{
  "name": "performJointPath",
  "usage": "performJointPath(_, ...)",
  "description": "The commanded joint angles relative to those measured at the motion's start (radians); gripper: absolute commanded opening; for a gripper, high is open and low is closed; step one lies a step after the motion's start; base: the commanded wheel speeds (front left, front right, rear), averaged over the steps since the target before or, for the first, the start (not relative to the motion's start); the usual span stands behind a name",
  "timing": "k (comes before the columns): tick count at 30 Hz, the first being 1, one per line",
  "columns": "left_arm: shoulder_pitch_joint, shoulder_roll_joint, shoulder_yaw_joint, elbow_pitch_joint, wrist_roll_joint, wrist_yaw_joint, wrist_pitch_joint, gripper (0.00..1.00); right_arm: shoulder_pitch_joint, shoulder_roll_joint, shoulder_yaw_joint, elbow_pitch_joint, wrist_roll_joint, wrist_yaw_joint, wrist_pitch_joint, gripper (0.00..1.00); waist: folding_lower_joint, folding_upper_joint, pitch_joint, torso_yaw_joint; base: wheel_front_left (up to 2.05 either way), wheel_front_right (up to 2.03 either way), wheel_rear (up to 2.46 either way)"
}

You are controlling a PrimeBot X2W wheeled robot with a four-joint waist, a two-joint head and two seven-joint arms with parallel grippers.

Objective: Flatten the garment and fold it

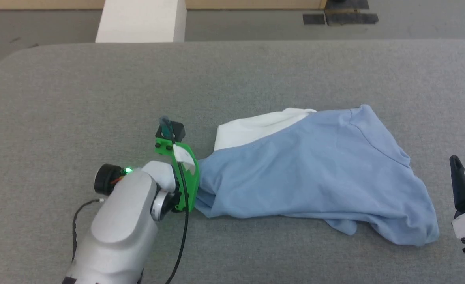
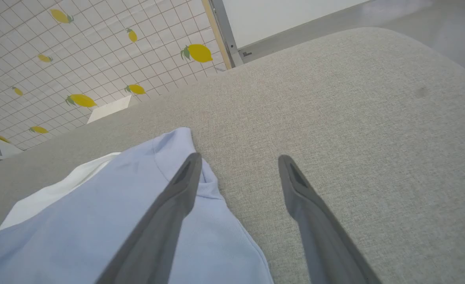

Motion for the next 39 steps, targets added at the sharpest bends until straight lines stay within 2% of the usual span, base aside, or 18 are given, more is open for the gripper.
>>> performJointPath(1, 0.007, -0.009, -0.015, 0.032, -0.005, -0.013, 0.027, 1.0, -0.017, -0.004, -0.003, -0.002, 0.003, -0.001, -0.004, 1.0, 0.0, -0.0001, 0.027, -0.018, 0.0, 0.0, 0.0)
performJointPath(2, 0.012, -0.017, -0.017, 0.045, -0.017, -0.019, 0.04, 1.0, -0.017, -0.005, -0.005, 0.0, 0.004, -0.001, -0.006, 1.0, 0.0, -0.0001, 0.03, -0.018, 0.0, 0.0, 0.0)
performJointPath(3, 0.017, -0.022, -0.02, 0.054, -0.025, -0.024, 0.048, 0.93, -0.017, -0.005, -0.006, 0.001, 0.004, -0.001, -0.007, 1.0, 0.0, -0.0001, 0.032, -0.018, 0.0, 0.0, 0.0)
performJointPath(4, 0.023, -0.026, -0.024, 0.065, -0.033, -0.032, 0.06, 0.36, -0.015, -0.005, -0.006, 0.003, 0.003, -0.001, -0.009, 1.0, 0.0, -0.0001, 0.032, -0.017, 0.0, 0.0, 0.0)
performJointPath(6, 0.029, -0.034, -0.021, 0.073, -0.053, -0.041, 0.063, 0.0, -0.013, -0.004, -0.008, 0.007, 0.003, -0.001, -0.011, 1.0, 0.0, -0.0001, 0.032, -0.013, 0.0, 0.0, 0.0)
performJointPath(12, 0.021, -0.041, 0.02, 0.053, -0.099, -0.044, 0.0, 0.0, -0.009, -0.002, 0.006, 0.021, 0.001, -0.001, -0.013, 1.0, 0.0, -0.0001, 0.008, 0.015, 0.0, 0.0, 0.0)
performJointPath(18, 0.012, -0.035, 0.142, -0.054, -0.173, 0.0, -0.123, 0.0, -0.01, -0.005, 0.02, 0.027, -0.004, -0.001, -0.015, 1.0, 0.0, -0.0001, -0.03, 0.053, 0.0, 0.0, 0.0)
performJointPath(23, 0.076, 0.009, 0.261, -0.192, -0.218, 0.069, -0.191, 0.0, -0.005, -0.004, 0.034, 0.032, -0.011, -0.001, -0.011, 1.0, 0.0, -0.0001, -0.06, 0.085, 0.0, 0.0, 0.0)
performJointPath(29, 0.256, 0.052, 0.386, -0.306, -0.267, 0.167, -0.193, 0.0, -0.006, -0.001, 0.049, 0.03, -0.014, -0.001, -0.007, 1.0, 0.0, -0.0001, -0.061, 0.106, 0.0, 0.0, 0.0)
performJointPath(32, 0.367, 0.045, 0.427, -0.325, -0.298, 0.203, -0.183, 0.0, -0.011, -0.002, 0.059, 0.028, -0.012, -0.001, -0.004, 1.0, 0.0, -0.0001, -0.051, 0.107, 0.0, 0.0, 0.0)
performJointPath(37, 0.488, 0.0, 0.442, -0.32, -0.343, 0.217, -0.178, 0.0, -0.016, -0.008, 0.068, 0.032, -0.008, -0.001, -0.004, 1.0, 0.0, -0.0001, -0.038, 0.105, 0.0, 0.0, 0.0)
performJointPath(38, 0.499, -0.011, 0.446, -0.322, -0.352, 0.217, -0.186, 0.22, -0.018, -0.01, 0.069, 0.034, -0.008, -0.001, -0.003, 1.0, 0.0, -0.0001, -0.036, 0.105, 0.0, 0.0, 0.0)
performJointPath(39, 0.504, -0.018, 0.449, -0.325, -0.359, 0.215, -0.194, 0.73, -0.018, -0.011, 0.069, 0.035, -0.007, -0.001, -0.003, 1.0, 0.0, -0.0001, -0.035, 0.105, 0.0, 0.0, 0.0)
